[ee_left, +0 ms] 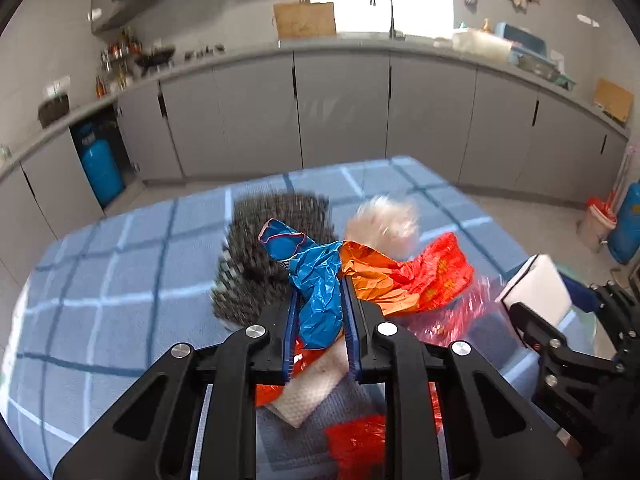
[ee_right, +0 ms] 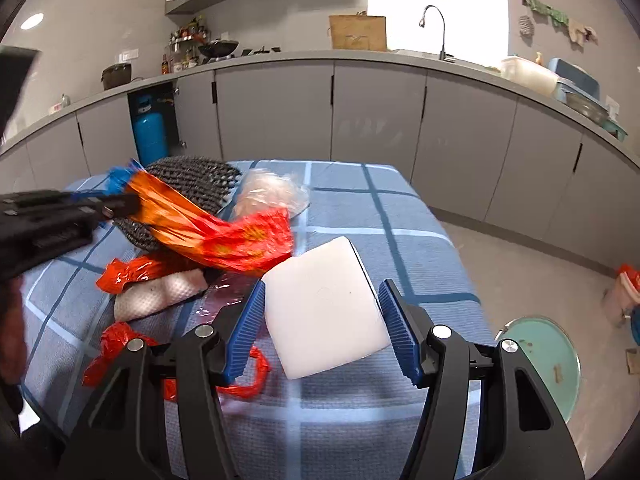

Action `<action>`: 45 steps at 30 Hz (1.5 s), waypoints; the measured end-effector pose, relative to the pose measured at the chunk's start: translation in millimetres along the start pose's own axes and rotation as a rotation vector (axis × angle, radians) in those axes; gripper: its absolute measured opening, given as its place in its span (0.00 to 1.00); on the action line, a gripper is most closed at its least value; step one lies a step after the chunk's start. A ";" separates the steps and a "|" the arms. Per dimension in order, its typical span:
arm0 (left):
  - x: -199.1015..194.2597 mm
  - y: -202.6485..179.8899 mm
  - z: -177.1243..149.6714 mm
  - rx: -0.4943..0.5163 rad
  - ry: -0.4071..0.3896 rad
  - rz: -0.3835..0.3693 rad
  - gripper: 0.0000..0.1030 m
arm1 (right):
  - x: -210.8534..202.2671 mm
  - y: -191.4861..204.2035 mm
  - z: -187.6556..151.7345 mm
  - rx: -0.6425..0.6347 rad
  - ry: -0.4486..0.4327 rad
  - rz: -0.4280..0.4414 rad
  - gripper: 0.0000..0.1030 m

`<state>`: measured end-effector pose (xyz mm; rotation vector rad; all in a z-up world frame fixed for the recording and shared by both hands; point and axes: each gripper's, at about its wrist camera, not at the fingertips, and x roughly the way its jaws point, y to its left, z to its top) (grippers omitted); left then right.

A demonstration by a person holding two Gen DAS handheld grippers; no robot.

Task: Collect trash
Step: 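Grasp the blue and orange plastic bags with the left tool, then carry the bags and white sponge over the basin and open both tools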

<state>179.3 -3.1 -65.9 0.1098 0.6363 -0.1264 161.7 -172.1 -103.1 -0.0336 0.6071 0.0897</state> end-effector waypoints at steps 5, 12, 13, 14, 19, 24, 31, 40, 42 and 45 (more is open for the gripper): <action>-24.5 -8.3 13.4 0.044 -0.122 0.096 0.19 | -8.0 -9.1 0.4 0.023 -0.024 -0.016 0.57; -37.5 -27.4 27.6 0.090 -0.190 0.110 0.19 | -19.7 -31.6 -1.6 0.058 -0.054 -0.049 0.57; -38.1 -30.4 28.9 0.095 -0.192 0.106 0.19 | -20.9 -34.2 -2.3 0.063 -0.056 -0.054 0.57; -37.6 -35.4 30.5 0.101 -0.194 0.098 0.19 | -21.9 -38.4 -2.6 0.069 -0.058 -0.062 0.57; -32.9 -60.4 39.7 0.129 -0.201 0.049 0.19 | -27.9 -60.9 -4.8 0.103 -0.071 -0.099 0.57; -26.3 -96.8 45.4 0.187 -0.203 -0.012 0.19 | -30.3 -91.8 -11.7 0.143 -0.066 -0.157 0.57; -15.0 -156.5 48.1 0.260 -0.205 -0.109 0.19 | -31.5 -151.9 -35.4 0.213 -0.030 -0.266 0.57; 3.7 -226.8 38.2 0.345 -0.179 -0.213 0.19 | -26.1 -215.3 -68.0 0.294 0.022 -0.364 0.57; 8.7 -239.1 35.1 0.358 -0.170 -0.231 0.19 | -24.0 -228.9 -75.7 0.309 0.033 -0.385 0.58; 18.0 -259.1 26.0 0.383 -0.157 -0.249 0.19 | -20.6 -243.1 -83.9 0.320 0.049 -0.403 0.58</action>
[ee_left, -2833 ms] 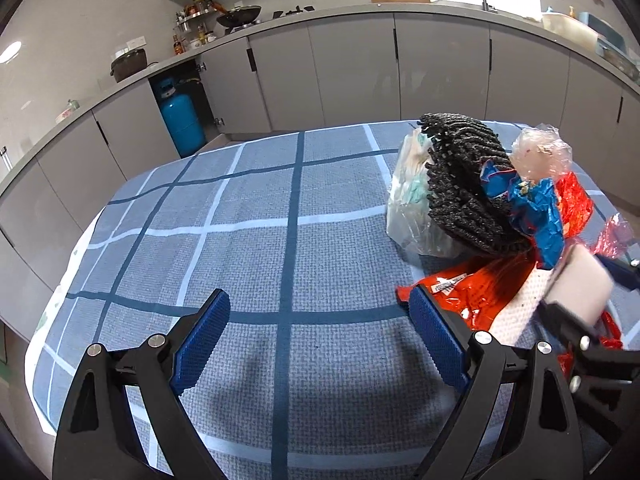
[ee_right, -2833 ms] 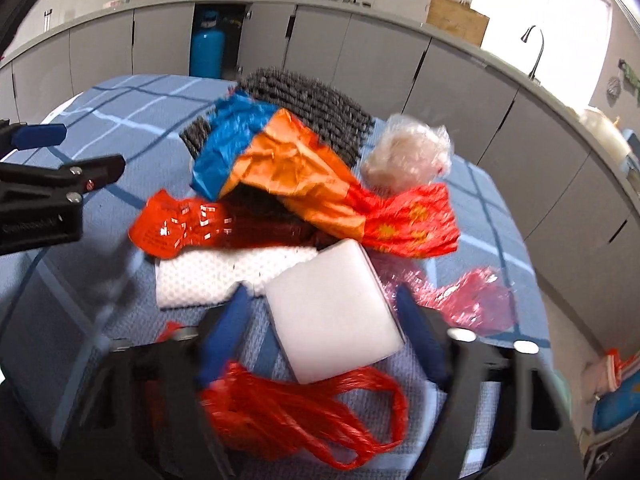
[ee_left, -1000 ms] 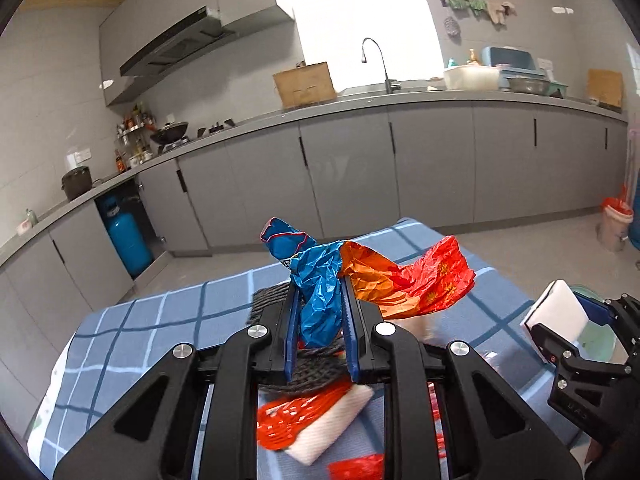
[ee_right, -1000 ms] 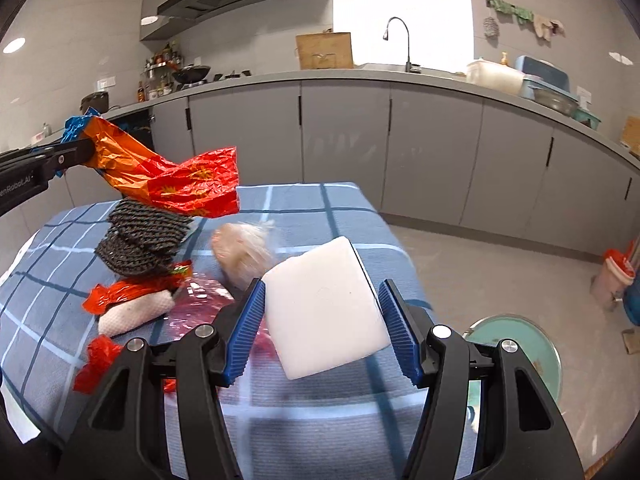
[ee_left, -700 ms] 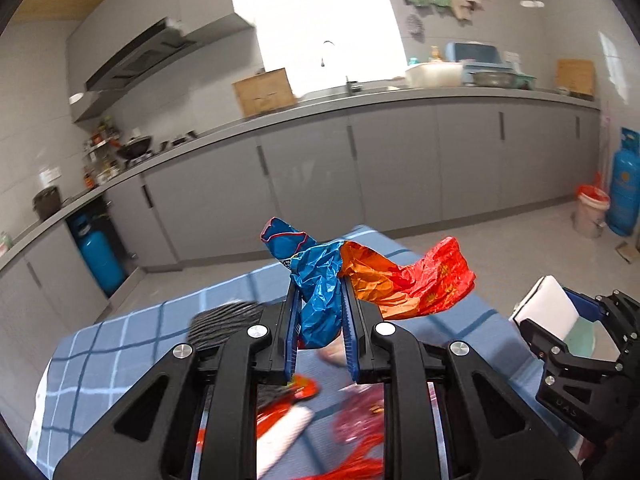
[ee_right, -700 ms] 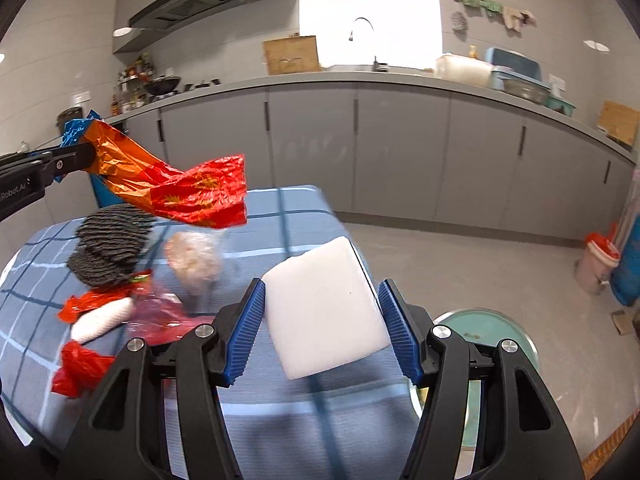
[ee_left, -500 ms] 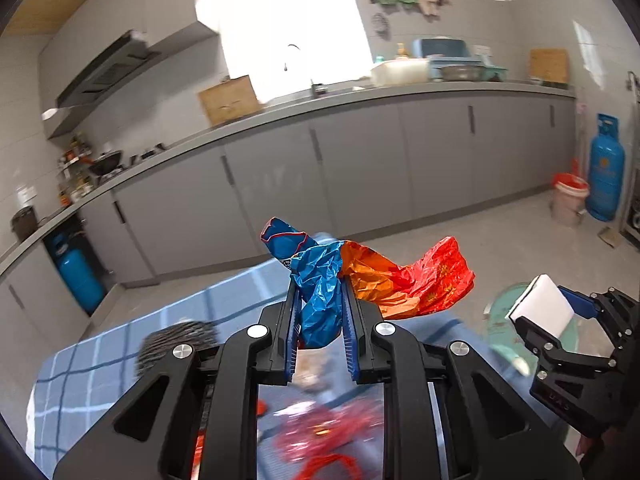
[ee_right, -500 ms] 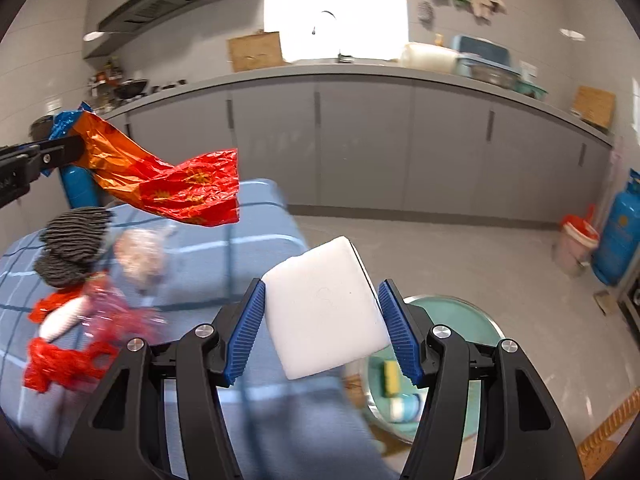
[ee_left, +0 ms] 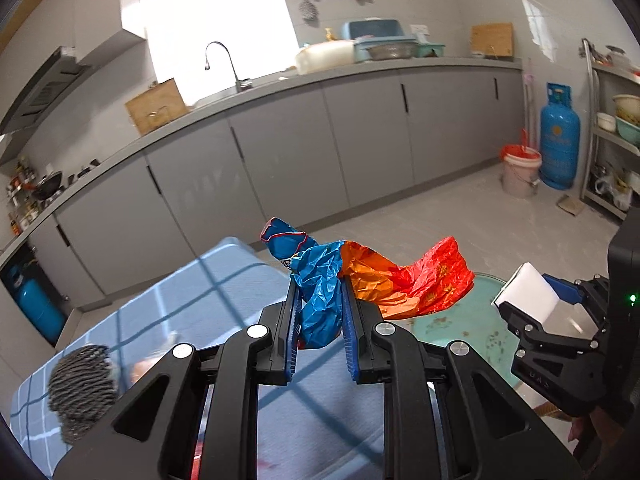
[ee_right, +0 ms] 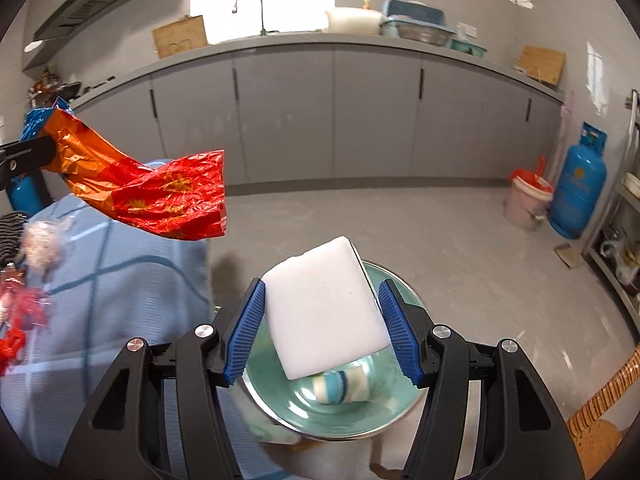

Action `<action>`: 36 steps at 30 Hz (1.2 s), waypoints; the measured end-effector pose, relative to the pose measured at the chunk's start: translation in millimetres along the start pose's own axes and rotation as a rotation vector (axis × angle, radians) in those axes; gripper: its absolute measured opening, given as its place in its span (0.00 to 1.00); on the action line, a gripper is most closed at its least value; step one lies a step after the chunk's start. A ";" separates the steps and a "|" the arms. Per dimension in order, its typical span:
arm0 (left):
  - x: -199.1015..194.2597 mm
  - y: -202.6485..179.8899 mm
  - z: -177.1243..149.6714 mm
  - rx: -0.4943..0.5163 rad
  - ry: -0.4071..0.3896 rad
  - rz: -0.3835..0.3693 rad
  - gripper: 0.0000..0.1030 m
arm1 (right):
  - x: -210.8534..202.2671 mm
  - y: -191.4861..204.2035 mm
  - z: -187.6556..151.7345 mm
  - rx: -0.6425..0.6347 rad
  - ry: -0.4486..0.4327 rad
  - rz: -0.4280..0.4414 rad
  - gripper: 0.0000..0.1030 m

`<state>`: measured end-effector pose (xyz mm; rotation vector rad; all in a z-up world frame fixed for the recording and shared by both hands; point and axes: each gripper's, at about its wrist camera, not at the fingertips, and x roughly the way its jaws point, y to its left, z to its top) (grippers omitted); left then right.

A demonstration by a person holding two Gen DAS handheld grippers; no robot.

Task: Collect trash
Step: 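Carry the bags and white sponge over the basin and open both tools, then move both tools back to the table toward the black mesh net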

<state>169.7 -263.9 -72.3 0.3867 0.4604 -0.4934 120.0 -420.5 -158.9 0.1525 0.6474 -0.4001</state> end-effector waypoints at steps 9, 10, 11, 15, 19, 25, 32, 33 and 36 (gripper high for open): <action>33.3 -41.3 -2.3 0.055 0.035 -0.060 0.19 | 22.9 -19.4 -4.8 0.001 0.013 -0.033 0.59; 36.1 -45.4 -1.8 0.058 0.032 -0.073 0.21 | 25.0 -21.0 -5.2 0.004 0.015 -0.030 0.61; 38.4 -49.5 -1.2 0.063 0.031 -0.086 0.25 | 28.0 -22.4 -6.0 0.009 0.020 -0.019 0.66; 43.6 -61.0 -1.1 0.084 0.012 -0.095 0.73 | 36.9 -30.0 -12.4 0.028 0.029 -0.035 0.87; 44.1 -55.0 -5.7 0.089 0.026 -0.079 0.74 | 37.7 -35.1 -20.1 0.042 0.051 -0.054 0.89; 43.4 -29.3 -8.9 0.049 0.061 -0.034 0.80 | 35.0 -35.6 -29.6 0.070 0.081 -0.061 0.89; 23.0 -0.1 -18.6 0.014 0.076 0.027 0.84 | 26.9 -13.0 -30.8 0.043 0.091 -0.021 0.89; 20.1 2.5 -19.1 0.012 0.074 0.036 0.84 | 25.5 -7.0 -30.2 0.036 0.090 -0.011 0.89; 9.6 15.4 -20.8 -0.002 0.073 0.068 0.84 | 20.9 5.8 -26.8 0.018 0.083 0.011 0.89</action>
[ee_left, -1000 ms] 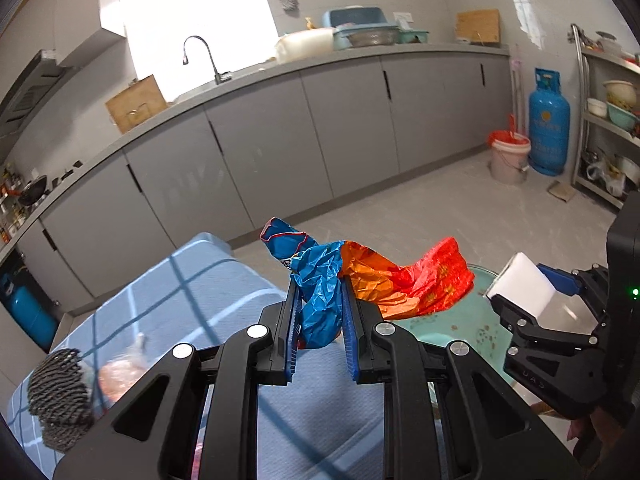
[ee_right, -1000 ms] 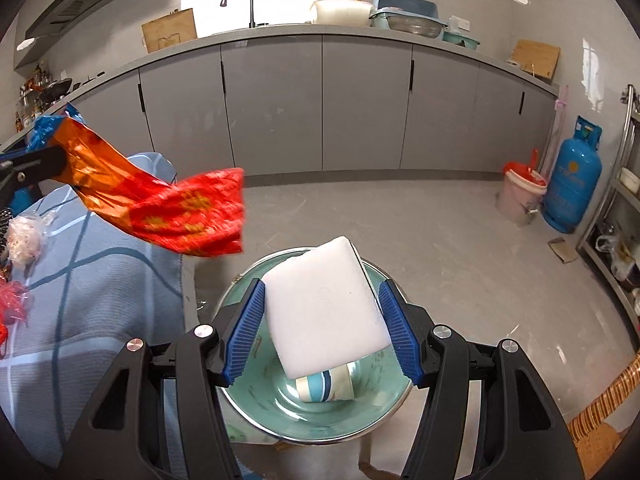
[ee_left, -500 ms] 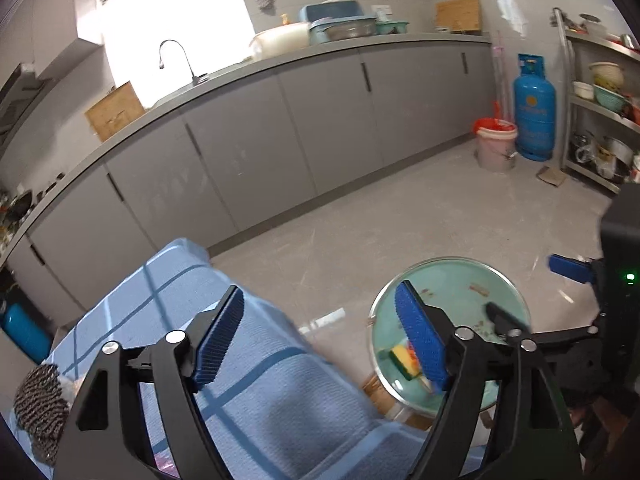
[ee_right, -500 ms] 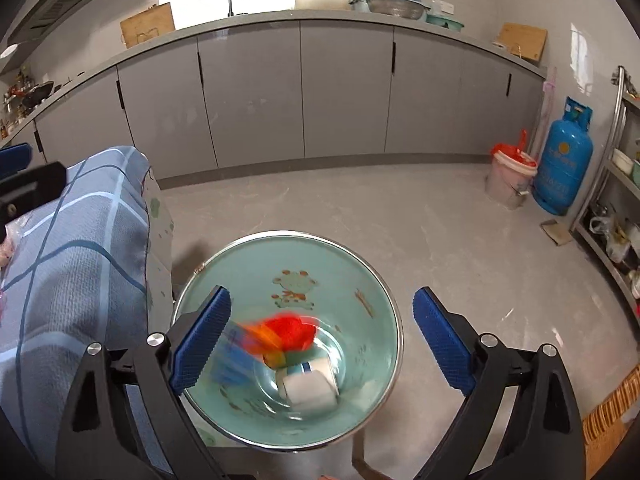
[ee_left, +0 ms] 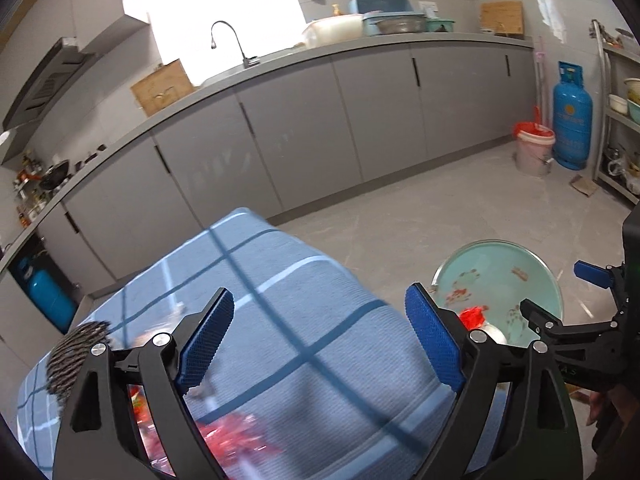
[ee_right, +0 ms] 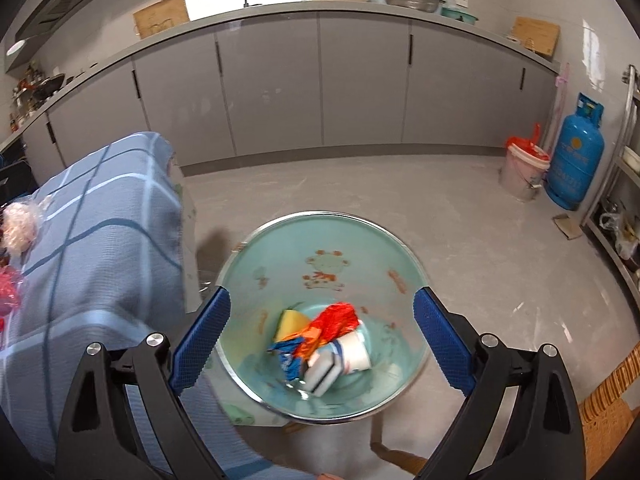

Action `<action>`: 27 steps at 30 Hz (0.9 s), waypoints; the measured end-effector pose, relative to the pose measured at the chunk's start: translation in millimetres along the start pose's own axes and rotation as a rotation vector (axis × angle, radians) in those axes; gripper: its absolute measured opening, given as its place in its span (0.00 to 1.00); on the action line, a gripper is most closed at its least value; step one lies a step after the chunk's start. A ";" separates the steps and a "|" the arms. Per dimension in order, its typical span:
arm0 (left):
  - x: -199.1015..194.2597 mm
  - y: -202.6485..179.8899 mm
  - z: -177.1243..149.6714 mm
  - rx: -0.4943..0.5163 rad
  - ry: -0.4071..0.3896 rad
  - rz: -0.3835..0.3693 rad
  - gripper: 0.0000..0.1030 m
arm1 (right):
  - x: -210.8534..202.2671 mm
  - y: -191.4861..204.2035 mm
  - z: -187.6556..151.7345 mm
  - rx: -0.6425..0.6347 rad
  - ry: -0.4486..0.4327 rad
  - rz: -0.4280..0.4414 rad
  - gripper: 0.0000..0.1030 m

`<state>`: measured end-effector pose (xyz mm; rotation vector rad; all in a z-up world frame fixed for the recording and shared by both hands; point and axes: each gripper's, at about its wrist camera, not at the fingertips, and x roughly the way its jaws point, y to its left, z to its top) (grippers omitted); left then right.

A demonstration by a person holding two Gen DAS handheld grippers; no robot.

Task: Collect trash
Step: 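Move both tools back to the table toward the black mesh net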

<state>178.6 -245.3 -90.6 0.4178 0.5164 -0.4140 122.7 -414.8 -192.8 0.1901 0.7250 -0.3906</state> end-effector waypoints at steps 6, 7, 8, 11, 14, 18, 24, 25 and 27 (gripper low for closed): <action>-20.8 31.3 -10.1 -0.038 -0.012 0.059 0.85 | -11.1 37.4 10.4 -0.066 -0.013 0.053 0.89; -24.6 39.0 -13.2 -0.048 -0.011 0.073 0.85 | -12.8 42.9 12.4 -0.074 -0.016 0.061 0.89; -26.9 46.1 -15.4 -0.055 -0.009 0.087 0.85 | -14.4 48.2 13.4 -0.083 -0.018 0.068 0.89; -33.6 65.6 -23.3 -0.082 0.000 0.120 0.85 | -20.7 67.5 16.4 -0.113 -0.025 0.090 0.89; -39.2 87.2 -32.8 -0.108 0.014 0.160 0.85 | -26.9 86.3 17.8 -0.143 -0.029 0.111 0.89; -47.1 119.5 -50.5 -0.148 0.035 0.223 0.85 | -35.2 111.5 17.0 -0.177 -0.035 0.145 0.89; -57.2 182.8 -81.2 -0.242 0.090 0.348 0.85 | -48.5 152.3 19.3 -0.242 -0.047 0.200 0.89; -58.4 195.0 -86.1 -0.259 0.100 0.372 0.85 | -49.6 157.9 19.7 -0.251 -0.048 0.207 0.89; -59.6 212.3 -96.2 -0.286 0.119 0.404 0.85 | -52.4 171.2 21.4 -0.269 -0.051 0.225 0.89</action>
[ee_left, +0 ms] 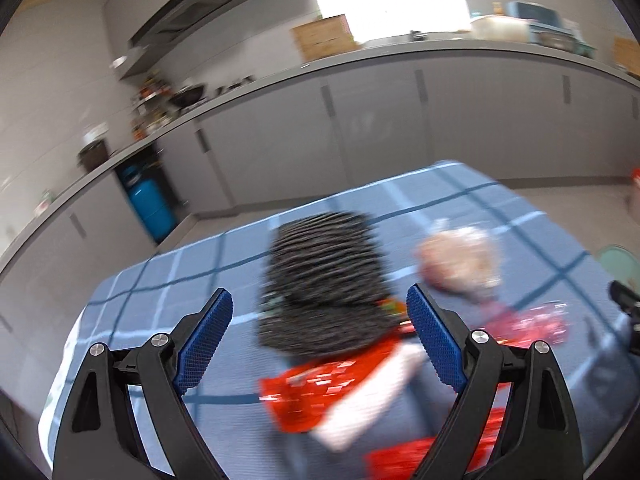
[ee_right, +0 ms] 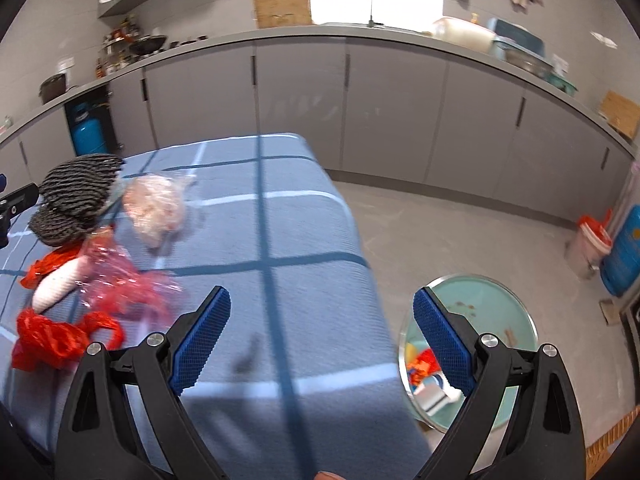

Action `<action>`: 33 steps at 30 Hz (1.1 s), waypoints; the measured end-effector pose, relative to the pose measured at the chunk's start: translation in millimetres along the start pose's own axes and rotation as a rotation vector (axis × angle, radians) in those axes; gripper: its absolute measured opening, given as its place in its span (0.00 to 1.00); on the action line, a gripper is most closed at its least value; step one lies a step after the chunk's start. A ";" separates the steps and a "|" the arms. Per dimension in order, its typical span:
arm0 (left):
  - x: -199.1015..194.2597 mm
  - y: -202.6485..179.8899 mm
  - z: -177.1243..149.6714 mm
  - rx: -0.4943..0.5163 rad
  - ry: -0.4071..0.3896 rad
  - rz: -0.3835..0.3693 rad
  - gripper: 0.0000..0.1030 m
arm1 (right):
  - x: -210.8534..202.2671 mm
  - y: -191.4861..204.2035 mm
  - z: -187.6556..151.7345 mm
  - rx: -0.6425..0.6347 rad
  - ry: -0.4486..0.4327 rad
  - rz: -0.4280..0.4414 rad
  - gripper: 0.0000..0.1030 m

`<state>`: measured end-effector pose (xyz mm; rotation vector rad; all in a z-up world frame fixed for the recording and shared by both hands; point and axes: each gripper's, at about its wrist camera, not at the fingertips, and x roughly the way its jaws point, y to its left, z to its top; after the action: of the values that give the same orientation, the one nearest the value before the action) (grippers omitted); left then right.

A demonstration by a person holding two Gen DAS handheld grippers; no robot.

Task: Collect trash
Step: 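Move both tools back to the table toward the black mesh net, then grasp the black mesh net with the left tool while the right tool grasps the clear plastic bag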

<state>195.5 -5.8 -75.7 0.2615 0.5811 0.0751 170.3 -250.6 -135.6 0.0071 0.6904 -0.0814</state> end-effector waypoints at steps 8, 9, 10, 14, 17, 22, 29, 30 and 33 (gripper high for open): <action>28.2 48.7 -14.9 -0.091 0.075 0.069 0.85 | 6.2 46.1 22.9 -0.078 -0.017 0.054 0.89; 29.7 51.6 -14.6 -0.097 0.073 0.069 0.85 | 7.1 51.6 26.7 -0.087 -0.022 0.060 0.89; 31.4 55.2 -14.0 -0.104 0.073 0.067 0.85 | 8.1 55.7 30.2 -0.094 -0.025 0.065 0.89; 36.9 62.1 -8.5 -0.134 0.073 0.053 0.85 | 13.8 75.8 43.1 -0.125 -0.036 0.084 0.89; 39.8 63.7 3.4 -0.147 0.046 0.042 0.85 | 19.7 89.2 54.9 -0.140 -0.044 0.103 0.89; 52.8 52.9 24.4 -0.136 0.014 -0.004 0.85 | 35.5 108.6 77.7 -0.157 -0.058 0.115 0.89; 81.1 35.2 30.5 -0.110 0.058 -0.057 0.79 | 75.8 118.3 94.1 -0.146 0.004 0.117 0.89; 83.8 33.1 29.4 -0.108 0.068 -0.067 0.74 | 80.8 120.1 93.5 -0.148 0.015 0.126 0.89; 88.2 29.2 26.0 -0.100 0.095 -0.116 0.37 | 93.0 123.4 88.0 -0.150 0.066 0.161 0.79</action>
<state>283.5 29.2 -94.0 0.1274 0.6833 0.0040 307.2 -137.3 -129.4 -0.0787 0.7582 0.1253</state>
